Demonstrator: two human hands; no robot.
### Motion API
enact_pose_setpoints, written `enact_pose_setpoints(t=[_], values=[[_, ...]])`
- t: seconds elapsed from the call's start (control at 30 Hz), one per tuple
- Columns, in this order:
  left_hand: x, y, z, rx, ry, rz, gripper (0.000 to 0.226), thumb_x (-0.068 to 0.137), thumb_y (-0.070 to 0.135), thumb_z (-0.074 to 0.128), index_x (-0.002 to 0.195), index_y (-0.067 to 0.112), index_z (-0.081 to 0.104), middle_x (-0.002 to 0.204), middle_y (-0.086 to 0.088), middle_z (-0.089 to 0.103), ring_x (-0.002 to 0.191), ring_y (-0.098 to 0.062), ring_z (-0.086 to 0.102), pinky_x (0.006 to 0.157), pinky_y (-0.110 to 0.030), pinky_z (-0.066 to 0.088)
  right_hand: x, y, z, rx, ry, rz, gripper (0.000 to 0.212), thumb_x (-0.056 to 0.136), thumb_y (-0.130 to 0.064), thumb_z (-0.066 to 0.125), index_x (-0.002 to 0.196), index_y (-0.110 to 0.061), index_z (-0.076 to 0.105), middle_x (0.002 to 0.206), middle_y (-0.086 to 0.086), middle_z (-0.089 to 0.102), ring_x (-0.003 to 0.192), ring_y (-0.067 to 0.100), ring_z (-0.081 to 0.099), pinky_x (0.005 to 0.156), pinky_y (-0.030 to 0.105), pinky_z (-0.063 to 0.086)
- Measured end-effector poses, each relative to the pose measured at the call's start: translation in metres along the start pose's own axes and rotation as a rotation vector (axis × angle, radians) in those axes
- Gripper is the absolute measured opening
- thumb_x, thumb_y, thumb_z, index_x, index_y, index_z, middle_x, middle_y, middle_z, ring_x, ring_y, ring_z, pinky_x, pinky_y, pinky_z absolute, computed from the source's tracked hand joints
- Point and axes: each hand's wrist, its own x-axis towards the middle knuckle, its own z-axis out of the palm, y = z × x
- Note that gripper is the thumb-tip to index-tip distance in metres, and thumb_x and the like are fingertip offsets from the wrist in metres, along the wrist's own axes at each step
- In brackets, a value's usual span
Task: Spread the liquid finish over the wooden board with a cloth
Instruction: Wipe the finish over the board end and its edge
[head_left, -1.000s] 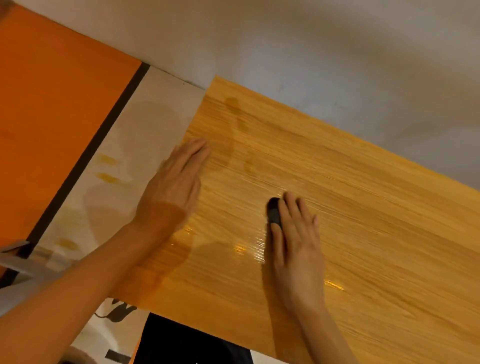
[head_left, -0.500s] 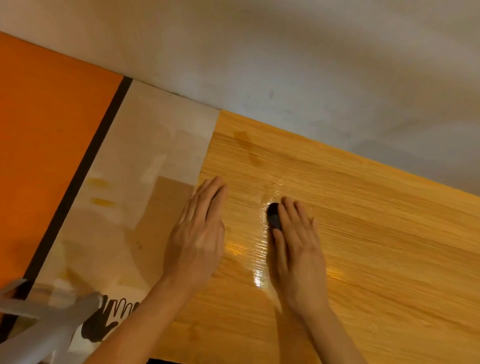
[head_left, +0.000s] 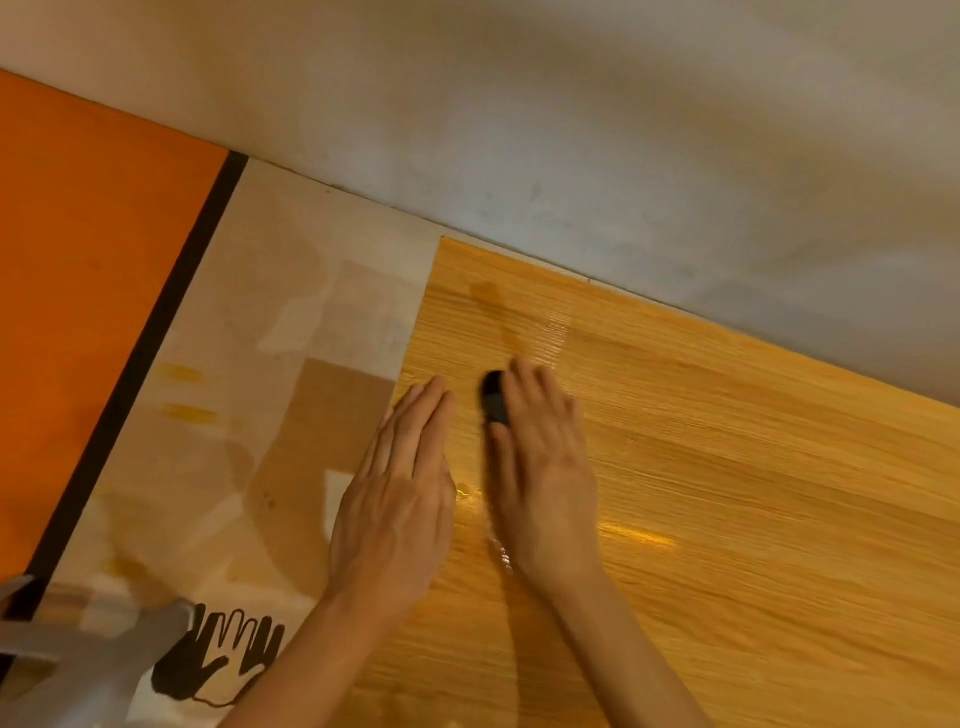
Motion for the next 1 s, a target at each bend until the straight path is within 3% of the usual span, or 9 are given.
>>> enact_pose_setpoints(t=[0.13,0.23,0.3,0.4,0.5,0.63,0.73,0.9,1.0], values=[[0.000,-0.002,-0.001,-0.051,-0.019,-0.018,0.053,0.106,0.020,0.030,0.157,0.008,0.033,0.166,-0.003,0.030,0.154,-0.014,0.024,0.127,-0.026,0.009,-0.014,0.072,-0.032,0.045,0.130,0.283,0.048,0.104,-0.030,0.030,0.149,-0.014,0.034,0.158,-0.005,0.023,0.149,0.010,0.011,0.122,0.044,0.010],[0.004,0.001,-0.004,-0.109,0.007,-0.032,0.052,0.105,0.023,0.036,0.156,0.012,0.038,0.164,0.002,0.031,0.153,-0.012,0.027,0.122,-0.026,0.026,0.003,0.062,-0.024,0.069,0.197,0.344,0.048,0.104,-0.029,0.031,0.149,-0.012,0.035,0.156,-0.008,0.022,0.149,0.011,0.011,0.123,0.038,0.006],[0.015,0.005,-0.004,-0.116,0.026,-0.065,0.053,0.104,0.023,0.038,0.156,0.013,0.037,0.166,0.002,0.029,0.154,-0.013,0.025,0.121,-0.033,0.033,0.025,0.029,-0.007,0.052,0.176,0.238,0.046,0.105,-0.028,0.030,0.149,-0.014,0.034,0.157,-0.005,0.023,0.149,0.012,0.010,0.123,0.033,0.004],[0.033,0.009,0.002,-0.074,0.044,-0.100,0.056,0.104,0.024,0.036,0.158,0.011,0.033,0.169,-0.001,0.022,0.157,-0.015,0.019,0.126,-0.030,0.017,0.053,-0.002,0.007,0.065,0.047,-0.008,0.046,0.105,-0.027,0.029,0.147,-0.013,0.038,0.157,0.001,0.029,0.149,0.016,0.013,0.122,0.039,0.008],[0.037,0.009,0.006,0.025,0.028,-0.094,0.057,0.105,0.024,0.035,0.159,0.008,0.031,0.169,-0.005,0.022,0.158,-0.018,0.017,0.128,-0.028,0.008,0.056,0.028,-0.011,0.018,-0.034,-0.136,0.047,0.105,-0.029,0.028,0.149,-0.015,0.035,0.158,-0.002,0.027,0.149,0.014,0.012,0.123,0.038,0.005],[0.037,0.009,0.008,0.049,0.052,-0.105,0.056,0.105,0.026,0.032,0.157,0.004,0.034,0.168,-0.008,0.026,0.156,-0.023,0.024,0.128,-0.026,0.008,0.040,0.113,-0.052,0.064,0.109,0.171,0.047,0.103,-0.029,0.032,0.147,-0.012,0.037,0.157,-0.001,0.029,0.149,0.014,0.014,0.123,0.041,0.006],[0.037,0.008,0.010,0.060,0.087,-0.089,0.056,0.105,0.027,0.033,0.156,0.002,0.035,0.166,-0.010,0.029,0.155,-0.026,0.027,0.128,-0.027,0.010,0.045,0.121,-0.054,0.038,0.178,0.334,0.051,0.104,-0.032,0.027,0.149,-0.010,0.032,0.158,0.000,0.023,0.149,0.015,0.010,0.123,0.041,0.003],[0.037,0.008,0.011,0.050,0.097,-0.107,0.057,0.104,0.030,0.034,0.156,0.005,0.036,0.166,-0.008,0.029,0.154,-0.021,0.026,0.127,-0.024,0.014,0.085,0.037,-0.009,0.018,0.093,0.067,0.049,0.104,-0.030,0.025,0.148,-0.011,0.035,0.157,0.004,0.027,0.148,0.021,0.015,0.122,0.035,-0.001],[0.037,0.008,0.012,0.041,0.124,-0.090,0.055,0.104,0.028,0.038,0.155,0.005,0.038,0.166,-0.008,0.029,0.153,-0.022,0.029,0.123,-0.033,0.027,0.099,0.034,-0.009,-0.004,0.012,-0.154,0.047,0.104,-0.027,0.030,0.147,-0.009,0.036,0.158,0.007,0.027,0.149,0.024,0.012,0.122,0.037,-0.002]])
